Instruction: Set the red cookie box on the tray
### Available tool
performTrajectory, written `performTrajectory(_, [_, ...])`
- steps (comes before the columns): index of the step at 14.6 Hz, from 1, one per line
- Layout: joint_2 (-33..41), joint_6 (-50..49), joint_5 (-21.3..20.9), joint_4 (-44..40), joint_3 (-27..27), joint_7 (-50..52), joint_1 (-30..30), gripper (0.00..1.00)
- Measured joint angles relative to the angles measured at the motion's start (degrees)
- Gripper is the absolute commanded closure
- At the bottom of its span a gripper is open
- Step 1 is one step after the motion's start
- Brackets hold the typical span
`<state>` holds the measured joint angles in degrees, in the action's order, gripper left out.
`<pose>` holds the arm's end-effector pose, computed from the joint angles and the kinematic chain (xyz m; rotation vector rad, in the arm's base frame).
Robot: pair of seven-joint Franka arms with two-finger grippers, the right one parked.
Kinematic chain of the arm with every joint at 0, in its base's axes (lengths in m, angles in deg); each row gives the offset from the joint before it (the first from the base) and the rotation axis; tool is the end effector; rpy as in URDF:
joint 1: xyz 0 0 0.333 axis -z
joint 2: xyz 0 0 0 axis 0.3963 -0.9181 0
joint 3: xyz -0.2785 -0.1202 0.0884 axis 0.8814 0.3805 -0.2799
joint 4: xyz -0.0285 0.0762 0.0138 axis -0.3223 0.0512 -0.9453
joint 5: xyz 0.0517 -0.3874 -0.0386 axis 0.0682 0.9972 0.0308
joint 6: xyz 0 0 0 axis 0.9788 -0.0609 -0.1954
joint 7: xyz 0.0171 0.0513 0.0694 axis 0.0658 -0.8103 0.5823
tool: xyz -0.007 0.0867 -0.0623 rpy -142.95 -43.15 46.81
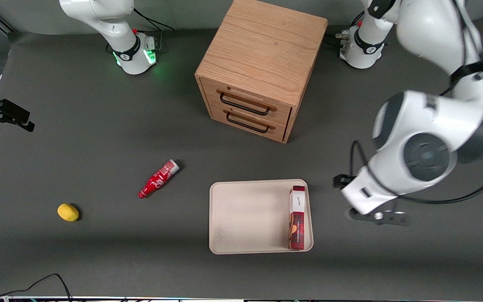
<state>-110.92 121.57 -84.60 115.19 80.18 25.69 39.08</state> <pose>0.6904 -0.1917 0.5179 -3.0782 0.2394 0.1085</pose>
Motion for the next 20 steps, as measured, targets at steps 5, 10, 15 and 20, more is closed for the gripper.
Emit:
performTrajectory(5, [13.09,5.31,2.55,18.71,-5.99,-11.76,-3.63,0.00])
performTrajectory(10, [26.69,12.74,3.06,40.77,-11.98,-16.58,-3.77,0.00])
performTrajectory(15, [34.16,11.11,1.86,46.36,-14.69,-16.75,-3.09,0.00])
performTrajectory(20, [34.77,10.31,0.14,44.42,-17.52,-16.83,-1.20,0.00])
